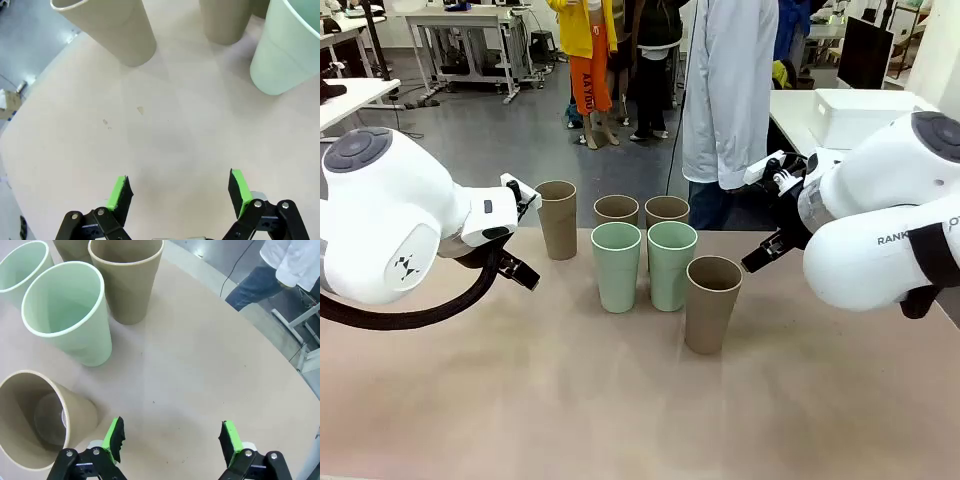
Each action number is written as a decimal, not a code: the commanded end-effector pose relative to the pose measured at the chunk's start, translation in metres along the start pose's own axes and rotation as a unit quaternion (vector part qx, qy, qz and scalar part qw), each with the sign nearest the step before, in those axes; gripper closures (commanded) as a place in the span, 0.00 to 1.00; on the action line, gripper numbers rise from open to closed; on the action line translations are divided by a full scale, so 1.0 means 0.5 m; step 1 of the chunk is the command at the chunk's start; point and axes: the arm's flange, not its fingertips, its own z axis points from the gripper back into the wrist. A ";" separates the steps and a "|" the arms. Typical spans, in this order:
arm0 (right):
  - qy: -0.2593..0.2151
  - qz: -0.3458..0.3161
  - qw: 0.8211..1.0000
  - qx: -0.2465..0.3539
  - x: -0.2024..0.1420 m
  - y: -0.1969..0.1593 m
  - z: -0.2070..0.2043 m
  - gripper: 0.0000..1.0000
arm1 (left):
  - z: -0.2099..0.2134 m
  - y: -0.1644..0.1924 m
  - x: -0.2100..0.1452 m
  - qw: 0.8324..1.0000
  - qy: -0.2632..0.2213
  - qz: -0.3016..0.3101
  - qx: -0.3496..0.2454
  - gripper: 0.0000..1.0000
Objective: Stack the cups and store them in the basket.
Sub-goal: Pick up two Reusable plastic cups , one in each hand.
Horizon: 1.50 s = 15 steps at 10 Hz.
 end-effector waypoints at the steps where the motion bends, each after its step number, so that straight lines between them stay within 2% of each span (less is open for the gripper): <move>1: -0.001 0.000 1.000 0.000 0.001 -0.001 0.001 0.00 | 0.000 0.000 0.000 1.000 0.000 0.000 0.000 0.00; 10: 0.000 0.001 1.000 0.000 0.000 0.000 0.000 0.00 | 0.000 0.000 0.000 1.000 0.000 0.000 0.000 0.00; 11: -0.003 -0.008 1.000 -0.009 0.042 -0.026 0.050 0.00 | 0.047 0.012 0.036 0.999 -0.027 -0.025 -0.031 0.00; 13: -0.007 -0.018 1.000 0.004 0.097 -0.081 0.133 0.00 | 0.136 0.071 0.090 0.997 -0.014 -0.039 -0.070 0.00; 15: -0.004 0.024 0.997 0.076 0.097 -0.152 0.210 0.00 | 0.214 0.132 0.108 0.988 -0.008 -0.085 -0.126 0.00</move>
